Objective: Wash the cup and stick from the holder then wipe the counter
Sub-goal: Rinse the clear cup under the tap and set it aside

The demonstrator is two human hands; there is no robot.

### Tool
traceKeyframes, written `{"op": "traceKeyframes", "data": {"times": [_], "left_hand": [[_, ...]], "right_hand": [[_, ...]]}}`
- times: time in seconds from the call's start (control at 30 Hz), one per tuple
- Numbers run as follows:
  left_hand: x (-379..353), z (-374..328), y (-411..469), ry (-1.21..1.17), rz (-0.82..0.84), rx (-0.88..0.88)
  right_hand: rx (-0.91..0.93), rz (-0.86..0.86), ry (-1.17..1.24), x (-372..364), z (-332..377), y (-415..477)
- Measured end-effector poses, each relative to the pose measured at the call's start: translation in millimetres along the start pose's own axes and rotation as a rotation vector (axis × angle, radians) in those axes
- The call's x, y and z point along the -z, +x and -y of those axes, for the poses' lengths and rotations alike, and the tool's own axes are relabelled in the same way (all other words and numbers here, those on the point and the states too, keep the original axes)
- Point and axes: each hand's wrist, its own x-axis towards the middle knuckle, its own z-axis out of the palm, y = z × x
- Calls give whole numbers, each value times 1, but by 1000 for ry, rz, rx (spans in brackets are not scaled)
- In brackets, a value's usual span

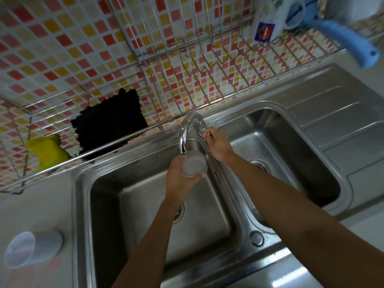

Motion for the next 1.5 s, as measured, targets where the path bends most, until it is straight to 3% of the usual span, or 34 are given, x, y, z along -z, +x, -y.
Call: {"op": "traceKeyframes", "data": {"times": [0.23, 0.43, 0.5, 0.67, 0.77, 1.0, 1.5], "left_hand": [[15, -13, -18, -65, -29, -50], [39, -7, -53, -71, -51, -7], [45, 3, -70, -47, -49, 11], [48, 44, -115, 52, -21, 115], [47, 62, -138, 217, 31, 126], [41, 83, -167, 740, 122, 87], [19, 70, -184, 1296, 133, -177]], "right_hand": [[-51, 62, 35, 8, 16, -18], [72, -79, 33, -2, 16, -110], [107, -14, -47, -17, 0, -144], [37, 340, -351, -46, -47, -214], [-1, 469, -503, -54, -64, -242], [79, 386, -572, -59, -66, -253], [108, 392, -585, -57, -62, -256]]}}
